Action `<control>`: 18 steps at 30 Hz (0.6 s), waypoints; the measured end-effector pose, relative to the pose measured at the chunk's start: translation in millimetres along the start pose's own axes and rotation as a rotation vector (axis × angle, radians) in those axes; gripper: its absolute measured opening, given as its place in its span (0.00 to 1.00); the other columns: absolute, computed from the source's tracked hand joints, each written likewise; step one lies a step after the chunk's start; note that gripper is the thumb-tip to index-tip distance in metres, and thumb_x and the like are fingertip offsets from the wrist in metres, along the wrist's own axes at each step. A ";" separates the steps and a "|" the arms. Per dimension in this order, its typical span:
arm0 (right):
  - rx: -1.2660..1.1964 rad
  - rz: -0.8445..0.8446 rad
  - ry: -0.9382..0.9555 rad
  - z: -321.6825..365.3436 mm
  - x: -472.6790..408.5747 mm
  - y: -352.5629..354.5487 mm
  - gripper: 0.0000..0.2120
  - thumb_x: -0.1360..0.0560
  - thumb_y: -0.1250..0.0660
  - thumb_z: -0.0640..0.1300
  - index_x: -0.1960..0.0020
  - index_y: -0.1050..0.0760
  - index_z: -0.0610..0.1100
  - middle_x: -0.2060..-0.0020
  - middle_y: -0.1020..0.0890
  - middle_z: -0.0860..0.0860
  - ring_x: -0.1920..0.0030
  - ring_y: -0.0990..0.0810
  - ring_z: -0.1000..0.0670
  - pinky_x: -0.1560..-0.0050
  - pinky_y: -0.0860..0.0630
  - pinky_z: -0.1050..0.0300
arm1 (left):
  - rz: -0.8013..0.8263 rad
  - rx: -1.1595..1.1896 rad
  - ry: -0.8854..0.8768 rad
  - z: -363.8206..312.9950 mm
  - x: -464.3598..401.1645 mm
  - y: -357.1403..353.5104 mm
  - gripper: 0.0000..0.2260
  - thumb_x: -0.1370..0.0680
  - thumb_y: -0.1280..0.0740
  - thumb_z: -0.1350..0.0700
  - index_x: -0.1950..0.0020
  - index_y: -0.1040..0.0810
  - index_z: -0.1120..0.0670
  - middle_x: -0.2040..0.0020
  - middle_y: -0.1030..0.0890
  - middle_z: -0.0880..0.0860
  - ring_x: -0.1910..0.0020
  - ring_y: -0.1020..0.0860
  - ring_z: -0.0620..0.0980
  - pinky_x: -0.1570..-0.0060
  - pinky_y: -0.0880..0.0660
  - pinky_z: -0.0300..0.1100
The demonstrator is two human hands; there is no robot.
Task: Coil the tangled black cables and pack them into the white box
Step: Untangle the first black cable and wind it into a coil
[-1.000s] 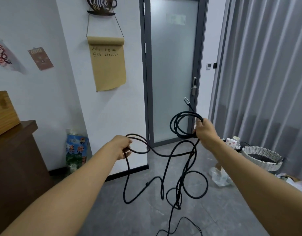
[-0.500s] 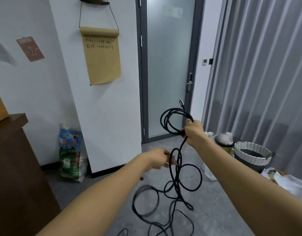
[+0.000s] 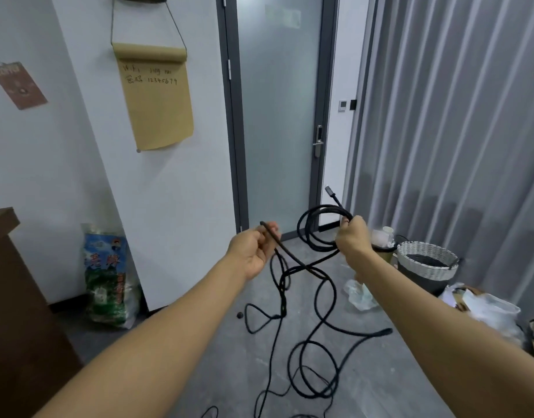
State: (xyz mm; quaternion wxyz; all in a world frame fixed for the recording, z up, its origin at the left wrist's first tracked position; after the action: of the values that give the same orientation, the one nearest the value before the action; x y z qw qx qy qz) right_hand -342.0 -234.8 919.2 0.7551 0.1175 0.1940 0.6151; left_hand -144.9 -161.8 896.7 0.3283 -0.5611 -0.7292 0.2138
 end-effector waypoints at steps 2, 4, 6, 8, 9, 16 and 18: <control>0.110 0.038 0.050 2.7 6.3 -3.5 0.05 0.19 0.49 0.36 0.53 0.37 0.38 0.64 0.32 0.47 0.62 0.31 0.47 0.63 0.36 0.54 | 0.005 -0.148 -0.105 -9.5 -2.5 -9.0 0.15 0.22 0.49 0.74 0.56 0.24 0.62 0.59 0.23 0.56 0.63 0.22 0.46 0.70 0.22 0.31; 0.215 0.097 0.112 7.1 11.7 -11.1 0.04 0.19 0.49 0.36 0.52 0.38 0.38 0.65 0.33 0.49 0.65 0.33 0.49 0.66 0.37 0.56 | 0.038 -0.291 -0.187 -14.5 -5.0 -17.0 0.09 0.22 0.41 0.72 0.50 0.24 0.62 0.54 0.23 0.55 0.58 0.23 0.46 0.66 0.22 0.30; 0.359 0.187 0.175 11.9 15.9 -23.8 0.03 0.19 0.48 0.37 0.51 0.37 0.39 0.67 0.36 0.50 0.66 0.35 0.50 0.72 0.43 0.59 | 0.075 -0.524 -0.268 -15.4 -8.2 -22.9 0.11 0.24 0.35 0.69 0.44 0.24 0.60 0.46 0.23 0.55 0.50 0.22 0.49 0.60 0.21 0.32; 0.482 0.291 0.212 13.4 18.2 -36.3 0.03 0.20 0.47 0.36 0.52 0.37 0.39 0.68 0.36 0.50 0.66 0.34 0.49 0.72 0.42 0.60 | 0.091 -0.793 -0.337 -15.5 -11.3 -26.6 0.15 0.28 0.29 0.66 0.43 0.24 0.56 0.41 0.23 0.54 0.41 0.24 0.51 0.45 0.24 0.38; 0.538 0.345 0.226 12.8 19.4 -41.2 0.04 0.21 0.47 0.36 0.55 0.37 0.40 0.68 0.35 0.49 0.67 0.34 0.50 0.70 0.40 0.60 | 0.089 -0.889 -0.351 -16.7 -13.1 -25.9 0.19 0.30 0.26 0.64 0.40 0.25 0.55 0.38 0.24 0.53 0.37 0.26 0.50 0.37 0.28 0.42; 0.807 0.701 0.414 18.7 47.4 -58.9 0.10 0.18 0.47 0.43 0.58 0.37 0.44 0.65 0.33 0.52 0.69 0.35 0.53 0.70 0.38 0.61 | 0.214 -1.357 -0.207 -5.1 -23.6 -23.8 0.36 0.34 0.22 0.54 0.29 0.33 0.56 0.29 0.31 0.52 0.30 0.33 0.51 0.29 0.36 0.50; 0.838 0.749 0.464 21.3 54.7 -59.0 0.05 0.19 0.47 0.41 0.54 0.37 0.43 0.65 0.32 0.52 0.67 0.34 0.53 0.68 0.37 0.61 | 0.351 -1.465 -0.108 6.3 -20.6 -29.4 0.28 0.32 0.24 0.50 0.34 0.27 0.56 0.34 0.25 0.53 0.35 0.28 0.52 0.31 0.34 0.50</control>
State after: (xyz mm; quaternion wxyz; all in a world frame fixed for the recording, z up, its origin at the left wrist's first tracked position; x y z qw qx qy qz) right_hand -271.4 -192.9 905.7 0.3148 0.3279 0.5244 0.7200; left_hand -166.2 -189.5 907.4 -0.2036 -0.7325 -0.5998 -0.2494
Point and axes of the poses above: each hand's wrist, its own x-axis away from the middle knuckle, its own y-axis out of the back of the hand, z = x × y, the point moved 8 cm from there along -x, towards the middle knuckle
